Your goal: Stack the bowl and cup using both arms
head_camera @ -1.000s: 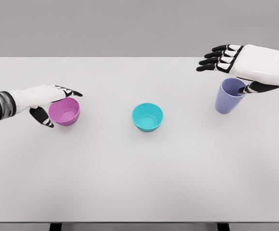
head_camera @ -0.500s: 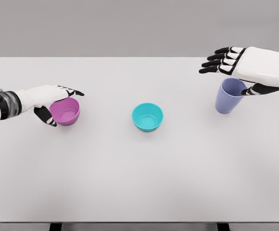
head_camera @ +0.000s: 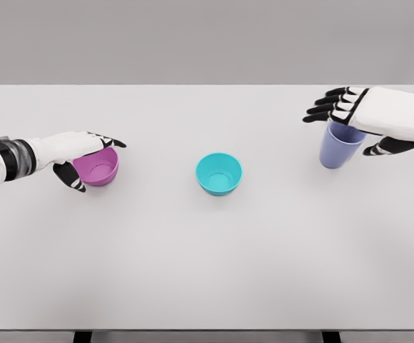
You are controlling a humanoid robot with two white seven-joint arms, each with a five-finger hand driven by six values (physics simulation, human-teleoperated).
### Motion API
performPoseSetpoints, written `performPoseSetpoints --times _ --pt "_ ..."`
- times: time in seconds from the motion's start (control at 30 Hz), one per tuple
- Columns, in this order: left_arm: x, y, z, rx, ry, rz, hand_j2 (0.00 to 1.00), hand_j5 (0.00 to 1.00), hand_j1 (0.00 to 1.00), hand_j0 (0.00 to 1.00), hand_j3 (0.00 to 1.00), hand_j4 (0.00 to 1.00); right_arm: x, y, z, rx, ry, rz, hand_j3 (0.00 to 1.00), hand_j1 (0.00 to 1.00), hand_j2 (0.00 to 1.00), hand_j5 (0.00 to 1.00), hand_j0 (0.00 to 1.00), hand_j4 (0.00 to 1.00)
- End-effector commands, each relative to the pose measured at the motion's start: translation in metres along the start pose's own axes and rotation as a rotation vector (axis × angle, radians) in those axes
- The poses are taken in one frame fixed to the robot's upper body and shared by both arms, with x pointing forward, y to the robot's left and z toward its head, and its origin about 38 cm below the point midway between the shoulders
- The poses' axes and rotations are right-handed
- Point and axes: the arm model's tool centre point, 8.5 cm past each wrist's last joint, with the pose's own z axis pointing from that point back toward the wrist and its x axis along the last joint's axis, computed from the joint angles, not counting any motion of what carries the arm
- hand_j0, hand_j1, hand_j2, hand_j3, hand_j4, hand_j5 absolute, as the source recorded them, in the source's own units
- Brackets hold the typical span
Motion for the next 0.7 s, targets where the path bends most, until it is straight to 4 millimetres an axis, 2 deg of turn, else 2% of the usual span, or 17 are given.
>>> performPoseSetpoints --times 0.0,0.1,0.67 --pt "0.0 0.0 0.0 -0.001 0.0 0.0 1.0 1.0 1.0 1.0 1.0 1.0 -0.003 0.0 0.002 -0.001 0.009 -0.007 1.0 1.0 1.0 1.0 1.0 1.0" --pt "-0.004 -0.002 -0.001 -0.005 0.01 0.007 1.0 1.0 1.0 1.0 1.0 1.0 -0.009 -0.017 0.017 -0.033 0.051 0.027 1.0 1.0 1.0 1.0 1.0 1.0" --pt "-0.006 -0.001 -0.003 -0.006 0.018 0.006 1.0 1.0 1.0 1.0 1.0 1.0 -0.007 -0.012 0.014 -0.029 0.043 0.016 1.0 1.0 1.0 1.0 1.0 1.0"
